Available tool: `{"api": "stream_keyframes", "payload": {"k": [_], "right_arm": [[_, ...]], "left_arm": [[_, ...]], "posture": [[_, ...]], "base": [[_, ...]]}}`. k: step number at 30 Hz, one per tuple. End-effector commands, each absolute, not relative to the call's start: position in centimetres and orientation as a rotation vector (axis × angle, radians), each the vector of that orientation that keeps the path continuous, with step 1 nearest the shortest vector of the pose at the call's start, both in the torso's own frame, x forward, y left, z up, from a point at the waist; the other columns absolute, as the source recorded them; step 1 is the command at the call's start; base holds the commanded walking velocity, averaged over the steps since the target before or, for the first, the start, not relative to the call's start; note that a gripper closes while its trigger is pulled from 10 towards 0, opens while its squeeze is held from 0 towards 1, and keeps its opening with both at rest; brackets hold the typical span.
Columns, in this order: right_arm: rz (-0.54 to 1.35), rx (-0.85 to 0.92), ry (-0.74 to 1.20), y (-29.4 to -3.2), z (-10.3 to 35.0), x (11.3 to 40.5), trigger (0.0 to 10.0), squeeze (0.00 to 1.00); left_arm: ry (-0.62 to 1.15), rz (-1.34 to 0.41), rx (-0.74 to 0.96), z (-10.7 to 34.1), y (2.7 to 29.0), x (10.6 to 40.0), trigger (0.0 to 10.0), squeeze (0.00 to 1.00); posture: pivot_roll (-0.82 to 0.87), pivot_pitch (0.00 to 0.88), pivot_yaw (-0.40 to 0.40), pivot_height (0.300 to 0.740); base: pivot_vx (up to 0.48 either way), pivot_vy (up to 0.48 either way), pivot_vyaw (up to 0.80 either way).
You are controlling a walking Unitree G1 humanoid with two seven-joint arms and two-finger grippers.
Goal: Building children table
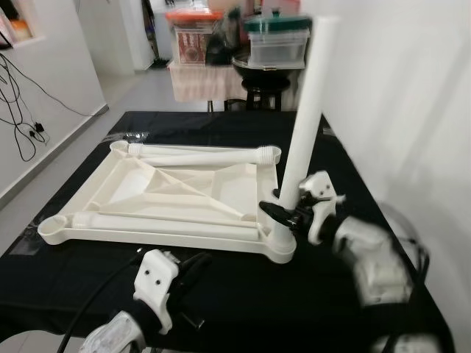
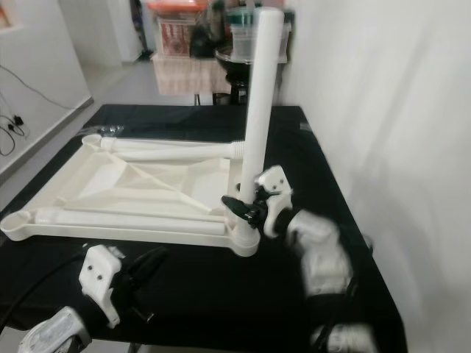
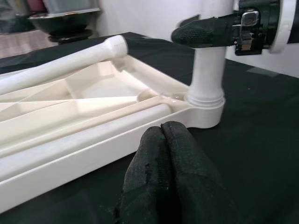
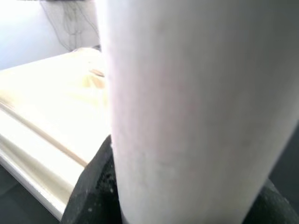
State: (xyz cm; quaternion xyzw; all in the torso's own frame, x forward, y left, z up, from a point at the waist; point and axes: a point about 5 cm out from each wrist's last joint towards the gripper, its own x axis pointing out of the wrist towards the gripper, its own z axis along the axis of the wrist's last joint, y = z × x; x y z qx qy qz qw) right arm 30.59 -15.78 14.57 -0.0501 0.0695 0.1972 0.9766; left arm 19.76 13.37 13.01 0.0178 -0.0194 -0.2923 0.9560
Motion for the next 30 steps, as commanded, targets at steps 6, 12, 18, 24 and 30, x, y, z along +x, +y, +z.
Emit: {"api": "stream_keyframes", "payload": {"k": [6,12,18,24,30], "right_arm": [[0.258,-0.168,0.297,-16.1,12.2,30.0,9.9,0.00],[0.387,-0.102,0.237,-14.7,14.0,31.5,10.0,1.00],[0.789,-0.086,0.068,-13.3,17.3,32.7,10.0,0.00],[1.026,-0.132,0.105,-13.5,17.2,33.2,10.0,0.00],[1.192,-0.149,0.155,-12.8,17.2,34.3,9.7,0.00]], "left_arm": [[0.003,-0.687,-0.054,12.7,13.5,20.0,10.0,0.00],[0.004,-0.692,-0.115,12.7,13.3,20.3,10.0,0.00],[-0.008,-0.705,-0.158,12.8,12.9,20.8,10.0,0.00],[-0.012,-0.720,-0.184,12.9,12.5,20.9,10.0,0.00],[-0.014,-0.735,-0.201,12.9,12.3,21.0,10.0,0.00]], "posture": [[-0.06,0.000,0.033,0.740],[-0.07,0.000,0.038,0.740],[-0.07,0.000,0.032,0.740],[-0.06,0.000,0.022,0.740],[-0.07,0.000,0.013,0.740]], "base": [[0.000,0.000,0.00],[0.000,0.000,0.00],[0.000,0.000,0.00],[0.000,0.000,0.00],[0.000,0.000,0.00]]}}
